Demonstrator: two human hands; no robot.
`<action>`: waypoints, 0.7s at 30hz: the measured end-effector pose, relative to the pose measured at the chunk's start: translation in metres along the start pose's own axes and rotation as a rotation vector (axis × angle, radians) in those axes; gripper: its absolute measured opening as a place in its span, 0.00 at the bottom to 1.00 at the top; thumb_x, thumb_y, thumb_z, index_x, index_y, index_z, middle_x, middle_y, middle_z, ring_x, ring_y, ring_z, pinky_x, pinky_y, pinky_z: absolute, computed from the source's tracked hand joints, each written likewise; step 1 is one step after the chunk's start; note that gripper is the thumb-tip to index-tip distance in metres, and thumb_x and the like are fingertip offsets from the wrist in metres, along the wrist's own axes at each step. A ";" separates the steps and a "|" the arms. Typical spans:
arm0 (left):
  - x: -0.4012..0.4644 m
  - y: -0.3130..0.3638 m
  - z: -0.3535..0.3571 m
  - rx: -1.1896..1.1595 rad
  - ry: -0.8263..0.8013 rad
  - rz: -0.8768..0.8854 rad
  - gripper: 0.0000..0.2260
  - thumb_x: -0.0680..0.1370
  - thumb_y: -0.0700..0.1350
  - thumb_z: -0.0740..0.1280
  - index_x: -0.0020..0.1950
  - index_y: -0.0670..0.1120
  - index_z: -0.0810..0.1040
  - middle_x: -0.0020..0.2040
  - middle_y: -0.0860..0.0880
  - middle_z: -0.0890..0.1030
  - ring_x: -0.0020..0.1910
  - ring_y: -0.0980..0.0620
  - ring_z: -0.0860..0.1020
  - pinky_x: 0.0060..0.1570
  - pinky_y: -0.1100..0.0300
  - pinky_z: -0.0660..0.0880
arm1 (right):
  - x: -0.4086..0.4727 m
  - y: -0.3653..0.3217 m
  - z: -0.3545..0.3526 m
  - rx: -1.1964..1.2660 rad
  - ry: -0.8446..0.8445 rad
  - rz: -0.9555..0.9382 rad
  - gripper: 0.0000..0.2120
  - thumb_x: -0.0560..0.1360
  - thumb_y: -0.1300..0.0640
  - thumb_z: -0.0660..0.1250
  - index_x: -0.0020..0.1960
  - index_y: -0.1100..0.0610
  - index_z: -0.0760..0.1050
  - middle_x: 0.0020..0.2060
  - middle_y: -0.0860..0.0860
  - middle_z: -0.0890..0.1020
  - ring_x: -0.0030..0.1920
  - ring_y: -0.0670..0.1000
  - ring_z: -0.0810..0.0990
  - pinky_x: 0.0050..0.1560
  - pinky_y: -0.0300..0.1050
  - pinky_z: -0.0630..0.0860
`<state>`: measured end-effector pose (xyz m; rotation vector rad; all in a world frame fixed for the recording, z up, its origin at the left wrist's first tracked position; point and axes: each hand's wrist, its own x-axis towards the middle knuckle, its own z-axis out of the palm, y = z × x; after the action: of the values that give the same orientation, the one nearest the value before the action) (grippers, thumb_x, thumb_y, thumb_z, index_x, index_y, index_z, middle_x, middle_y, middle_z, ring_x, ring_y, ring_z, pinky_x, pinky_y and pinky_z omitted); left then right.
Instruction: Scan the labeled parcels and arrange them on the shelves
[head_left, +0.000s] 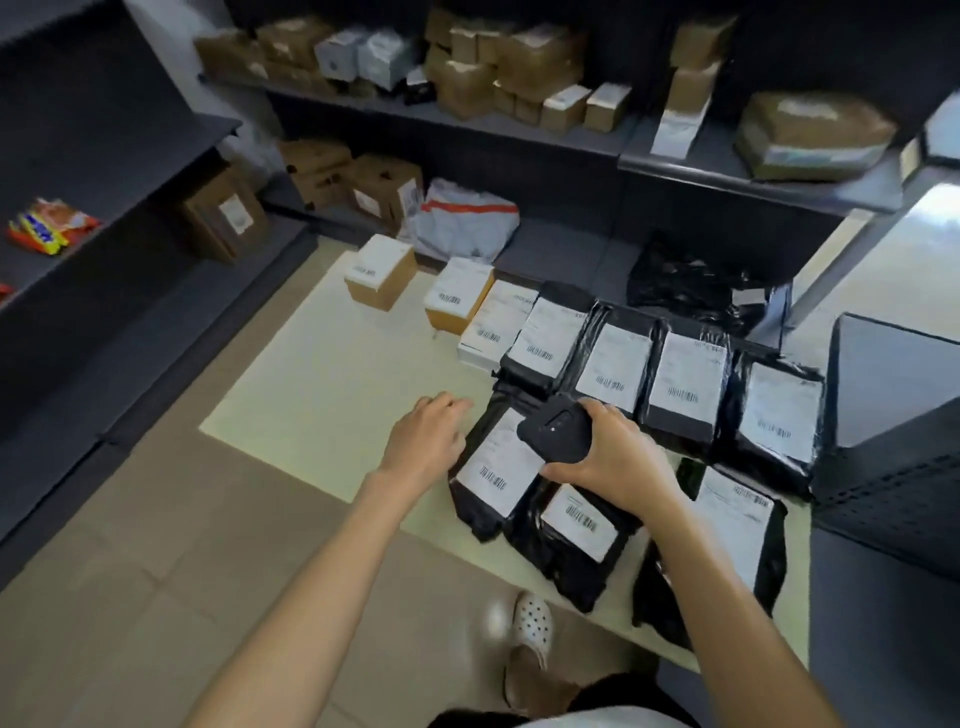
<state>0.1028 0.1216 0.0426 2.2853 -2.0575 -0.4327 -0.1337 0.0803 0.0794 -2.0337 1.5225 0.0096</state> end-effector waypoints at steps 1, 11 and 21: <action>0.019 0.000 -0.002 -0.007 -0.006 0.018 0.22 0.80 0.39 0.59 0.74 0.49 0.67 0.68 0.49 0.71 0.65 0.46 0.70 0.54 0.50 0.75 | 0.012 -0.002 -0.005 -0.007 0.010 0.017 0.47 0.67 0.34 0.74 0.78 0.51 0.59 0.67 0.47 0.73 0.64 0.53 0.76 0.51 0.48 0.75; 0.135 0.005 0.033 -0.040 -0.181 0.234 0.24 0.81 0.46 0.62 0.77 0.48 0.62 0.70 0.49 0.69 0.67 0.46 0.68 0.57 0.51 0.73 | 0.056 0.009 0.001 0.054 0.027 0.329 0.43 0.66 0.34 0.75 0.73 0.51 0.63 0.63 0.47 0.75 0.59 0.53 0.78 0.52 0.52 0.79; 0.110 0.000 0.106 -0.005 -0.431 0.265 0.40 0.76 0.65 0.64 0.80 0.53 0.47 0.80 0.47 0.47 0.77 0.43 0.51 0.73 0.45 0.59 | 0.037 -0.012 0.060 0.211 0.105 0.602 0.39 0.68 0.38 0.75 0.73 0.49 0.63 0.65 0.47 0.74 0.60 0.52 0.77 0.45 0.45 0.68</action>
<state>0.0880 0.0301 -0.0792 2.0060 -2.4971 -0.9794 -0.0903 0.0771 0.0226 -1.3741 2.0536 -0.0204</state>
